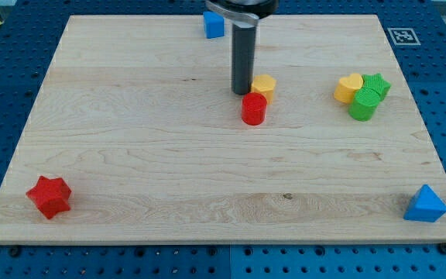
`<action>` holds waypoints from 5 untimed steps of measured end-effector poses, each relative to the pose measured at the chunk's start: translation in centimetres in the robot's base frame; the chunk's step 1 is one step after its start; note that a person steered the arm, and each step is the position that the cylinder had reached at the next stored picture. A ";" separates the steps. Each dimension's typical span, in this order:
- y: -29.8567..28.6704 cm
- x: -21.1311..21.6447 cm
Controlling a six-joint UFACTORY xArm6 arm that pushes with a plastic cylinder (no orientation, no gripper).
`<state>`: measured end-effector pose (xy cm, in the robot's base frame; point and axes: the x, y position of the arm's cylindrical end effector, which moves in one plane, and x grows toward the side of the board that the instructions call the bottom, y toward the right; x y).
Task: Move the yellow hexagon closer to green circle
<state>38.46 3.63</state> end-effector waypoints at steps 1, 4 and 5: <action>1.4 0.0; 6.5 0.4; 8.8 0.5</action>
